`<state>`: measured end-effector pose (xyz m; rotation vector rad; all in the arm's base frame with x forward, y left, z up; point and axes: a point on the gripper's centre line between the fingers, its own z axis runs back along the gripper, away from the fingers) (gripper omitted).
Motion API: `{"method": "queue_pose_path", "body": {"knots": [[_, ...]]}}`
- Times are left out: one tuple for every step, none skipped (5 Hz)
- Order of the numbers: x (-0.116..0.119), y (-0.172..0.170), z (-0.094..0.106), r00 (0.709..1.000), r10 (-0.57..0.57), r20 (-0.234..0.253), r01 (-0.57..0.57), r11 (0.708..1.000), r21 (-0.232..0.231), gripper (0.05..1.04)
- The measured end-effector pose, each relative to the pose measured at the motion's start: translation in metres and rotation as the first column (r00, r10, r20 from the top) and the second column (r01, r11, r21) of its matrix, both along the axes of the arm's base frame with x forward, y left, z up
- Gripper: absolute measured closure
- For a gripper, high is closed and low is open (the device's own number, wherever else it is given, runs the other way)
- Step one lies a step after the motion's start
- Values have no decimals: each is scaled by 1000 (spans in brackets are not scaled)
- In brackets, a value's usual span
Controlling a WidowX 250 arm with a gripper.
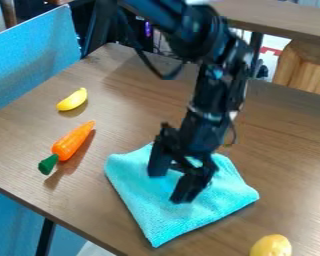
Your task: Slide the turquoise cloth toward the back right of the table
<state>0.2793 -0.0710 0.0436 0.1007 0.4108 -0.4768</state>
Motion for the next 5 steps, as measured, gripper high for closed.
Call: {"method": "queue_pose_path", "body": {"knots": [[1,1,-20,994,39,-101,-33,998,61,83],[11,-1,-27,988,62,-145,-49,995,91,83],[36,-9,-26,995,47,-85,-44,998,35,83],[68,-26,-22,991,-40,124,55,992,-115,83],[98,-48,-19,942,-95,323,180,953,-244,83]]}}
